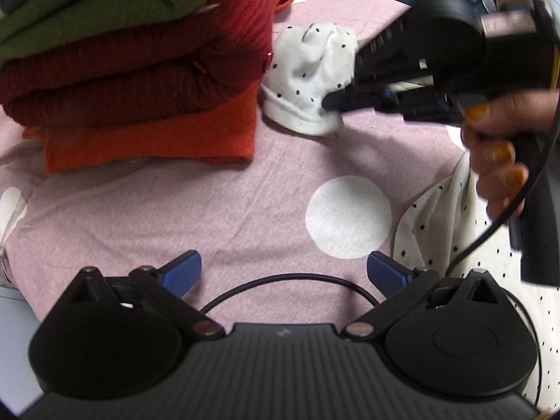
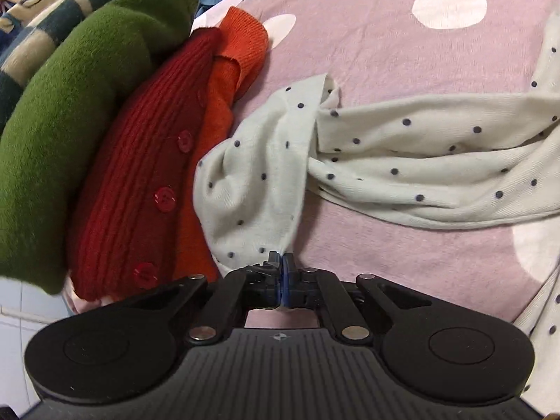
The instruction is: Fold small clothes
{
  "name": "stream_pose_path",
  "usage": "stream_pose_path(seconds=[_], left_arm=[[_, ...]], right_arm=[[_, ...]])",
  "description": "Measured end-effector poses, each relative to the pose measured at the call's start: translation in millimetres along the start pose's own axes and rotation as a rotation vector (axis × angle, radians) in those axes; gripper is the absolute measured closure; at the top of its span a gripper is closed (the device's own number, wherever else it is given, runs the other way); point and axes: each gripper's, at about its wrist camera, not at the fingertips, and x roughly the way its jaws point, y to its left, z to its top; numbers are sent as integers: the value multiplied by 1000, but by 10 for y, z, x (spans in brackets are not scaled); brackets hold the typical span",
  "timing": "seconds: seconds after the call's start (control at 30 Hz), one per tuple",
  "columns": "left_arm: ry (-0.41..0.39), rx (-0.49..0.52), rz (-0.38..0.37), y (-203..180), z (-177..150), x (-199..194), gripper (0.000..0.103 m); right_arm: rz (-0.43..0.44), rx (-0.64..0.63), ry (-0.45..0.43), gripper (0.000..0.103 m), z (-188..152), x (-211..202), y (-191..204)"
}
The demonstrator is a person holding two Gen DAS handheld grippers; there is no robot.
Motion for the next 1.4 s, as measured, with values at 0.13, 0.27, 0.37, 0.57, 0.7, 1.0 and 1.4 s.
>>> stream_pose_path(seconds=[0.13,0.27,0.37,0.57,0.7,1.0,1.4], left_arm=[[-11,11,-14,-49,27,-33,0],[-15,17,-44,-154,94,-61,0],[-35,38,-77,-305,201,-91,0],[-126,124,-149,-643,513,-270,0],[-251,215,-237,-829,738,-353,0],[-332,509,-413,-1620,1371,-126,0],[-99,632,-263,-2477,1979,886,0]], right_arm=[[90,15,-71,101,280,-260,218],[239,31,-203,101,888,-772,556],[355,-7,-282,101,1381,-1201,910],[440,-112,-352,101,1969,-1613,1300],[421,-104,-365,101,2111,-1646,1327],[563,20,-375,101,2201,-1865,1180],[562,10,-366,100,2306,-2106,1111]])
